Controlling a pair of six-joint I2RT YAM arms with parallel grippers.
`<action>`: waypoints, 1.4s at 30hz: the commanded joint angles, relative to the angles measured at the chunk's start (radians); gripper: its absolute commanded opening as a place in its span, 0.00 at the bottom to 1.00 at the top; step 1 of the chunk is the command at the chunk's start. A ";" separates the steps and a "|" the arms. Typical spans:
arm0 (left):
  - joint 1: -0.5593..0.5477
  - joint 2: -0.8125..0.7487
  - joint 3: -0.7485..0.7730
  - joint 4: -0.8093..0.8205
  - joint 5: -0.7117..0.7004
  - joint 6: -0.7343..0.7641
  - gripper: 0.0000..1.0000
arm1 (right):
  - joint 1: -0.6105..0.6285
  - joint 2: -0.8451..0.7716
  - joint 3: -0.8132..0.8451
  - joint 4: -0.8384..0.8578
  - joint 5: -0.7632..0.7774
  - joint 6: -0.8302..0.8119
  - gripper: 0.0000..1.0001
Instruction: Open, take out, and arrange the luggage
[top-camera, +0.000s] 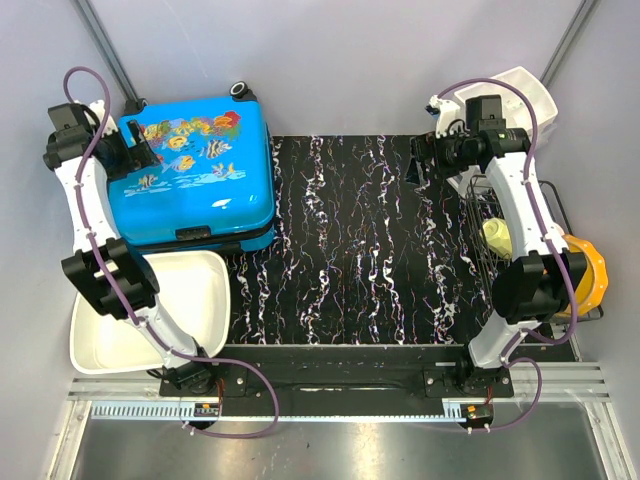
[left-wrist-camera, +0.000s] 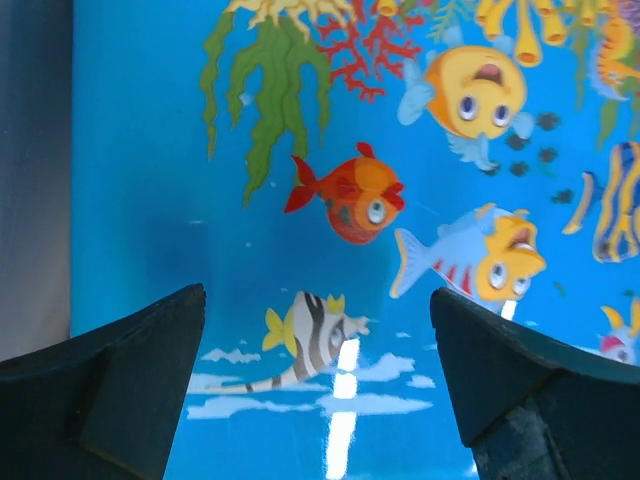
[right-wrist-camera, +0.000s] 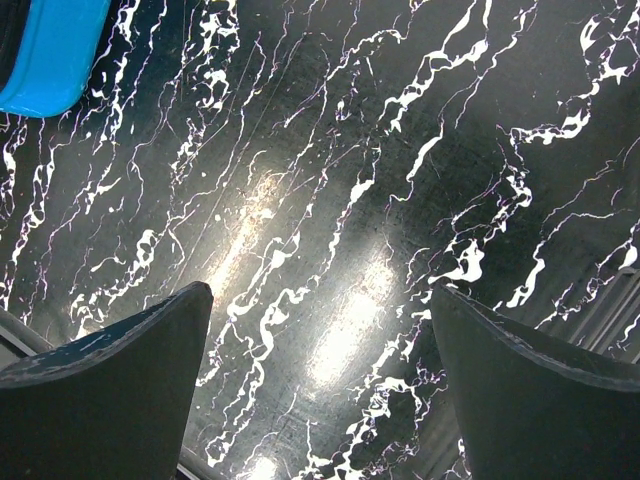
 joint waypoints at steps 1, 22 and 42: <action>0.005 0.013 -0.052 0.159 -0.073 -0.038 0.99 | 0.021 -0.014 0.021 0.019 -0.028 0.025 1.00; 0.062 0.054 -0.178 0.368 -0.321 0.155 0.73 | 0.060 0.024 0.017 -0.006 -0.031 -0.011 1.00; 0.016 0.294 -0.149 0.187 0.278 0.017 0.79 | 0.064 0.055 0.093 -0.001 -0.078 -0.015 1.00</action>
